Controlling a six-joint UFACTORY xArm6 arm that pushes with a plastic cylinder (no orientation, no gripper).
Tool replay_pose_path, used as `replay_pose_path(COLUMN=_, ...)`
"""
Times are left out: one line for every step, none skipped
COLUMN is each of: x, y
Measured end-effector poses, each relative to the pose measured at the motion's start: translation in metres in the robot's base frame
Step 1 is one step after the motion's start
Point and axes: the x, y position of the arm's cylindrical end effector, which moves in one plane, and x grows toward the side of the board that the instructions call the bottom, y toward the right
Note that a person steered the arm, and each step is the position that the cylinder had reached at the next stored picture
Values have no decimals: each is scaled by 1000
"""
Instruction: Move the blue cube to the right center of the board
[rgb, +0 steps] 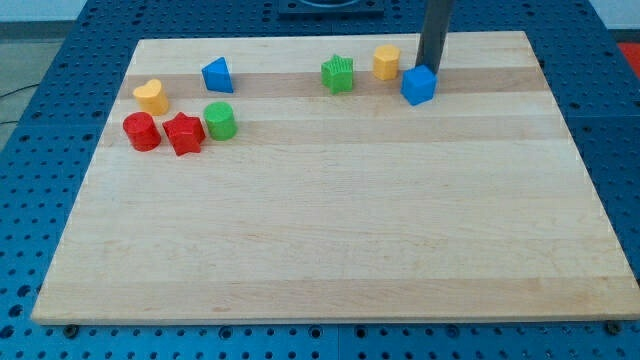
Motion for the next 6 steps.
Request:
replay_pose_path(x=52, y=14)
replay_pose_path(x=30, y=-1)
replay_pose_path(x=-5, y=-3)
replay_pose_path(x=-1, y=-63)
replay_pose_path(x=42, y=-70)
replay_pose_path(x=71, y=-4)
